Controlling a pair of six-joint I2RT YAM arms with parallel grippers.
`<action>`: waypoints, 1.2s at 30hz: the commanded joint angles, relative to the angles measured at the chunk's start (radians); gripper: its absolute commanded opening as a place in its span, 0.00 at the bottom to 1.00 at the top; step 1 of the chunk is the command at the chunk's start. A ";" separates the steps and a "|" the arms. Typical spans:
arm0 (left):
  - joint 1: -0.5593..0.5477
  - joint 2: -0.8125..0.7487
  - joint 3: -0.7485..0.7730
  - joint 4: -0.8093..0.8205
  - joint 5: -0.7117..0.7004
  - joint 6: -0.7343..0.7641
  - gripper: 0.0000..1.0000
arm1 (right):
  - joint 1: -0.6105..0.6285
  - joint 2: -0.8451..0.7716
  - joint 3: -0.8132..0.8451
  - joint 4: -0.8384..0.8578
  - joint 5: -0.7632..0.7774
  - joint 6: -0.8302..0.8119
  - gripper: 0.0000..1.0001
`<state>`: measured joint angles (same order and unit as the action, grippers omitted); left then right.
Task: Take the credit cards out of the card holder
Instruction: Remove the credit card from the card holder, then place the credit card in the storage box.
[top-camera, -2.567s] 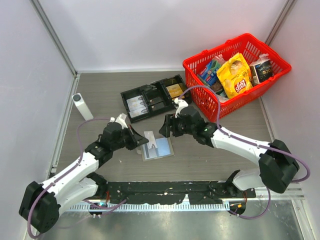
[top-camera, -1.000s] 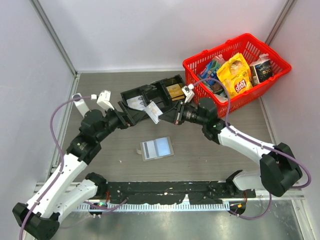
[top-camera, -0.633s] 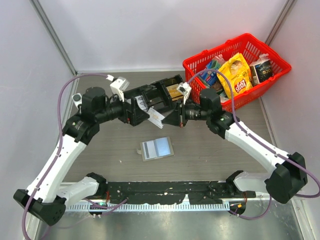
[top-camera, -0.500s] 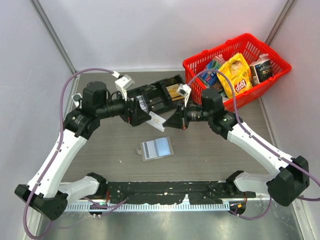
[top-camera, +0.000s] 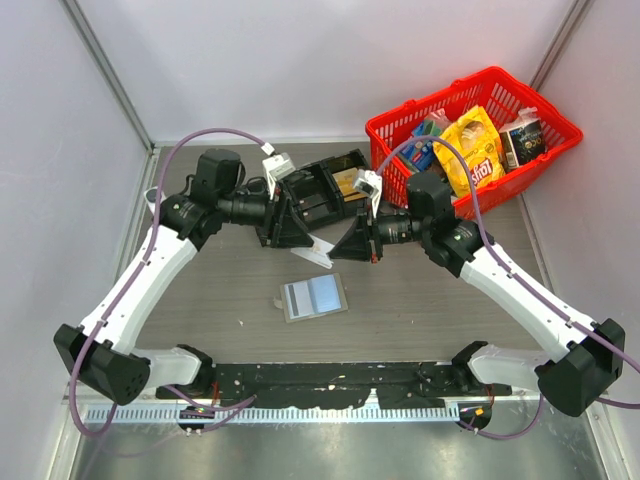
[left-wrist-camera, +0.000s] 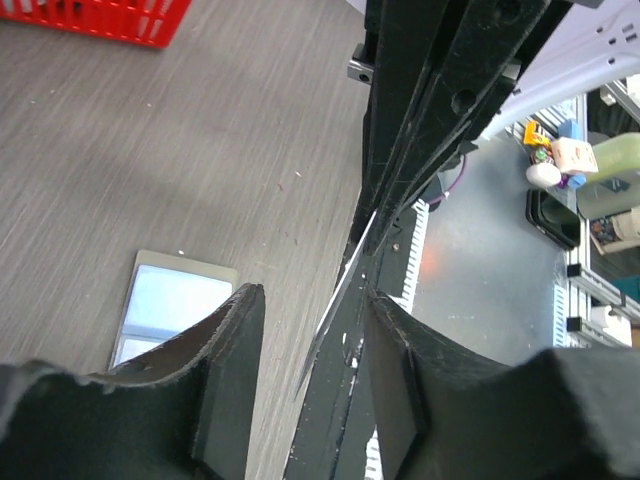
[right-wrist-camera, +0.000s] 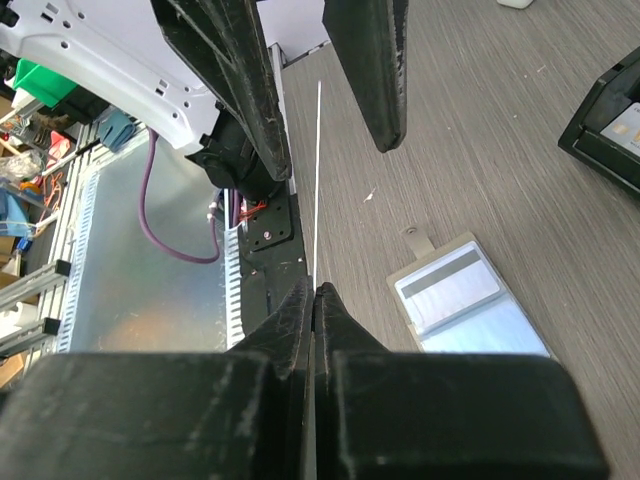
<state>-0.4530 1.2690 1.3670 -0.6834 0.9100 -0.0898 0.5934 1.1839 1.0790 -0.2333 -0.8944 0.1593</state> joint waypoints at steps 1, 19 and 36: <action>0.004 0.000 0.046 -0.011 0.110 0.032 0.43 | -0.001 -0.021 0.045 -0.003 -0.028 -0.032 0.03; 0.033 -0.016 -0.006 0.024 -0.310 0.009 0.00 | -0.004 0.017 0.055 -0.034 0.333 0.026 0.69; 0.181 0.476 0.178 0.041 -0.866 -0.381 0.00 | -0.004 -0.009 0.006 -0.037 0.749 0.109 0.80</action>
<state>-0.2710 1.7004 1.4597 -0.6697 0.1158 -0.3927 0.5934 1.2045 1.0885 -0.2863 -0.2577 0.2455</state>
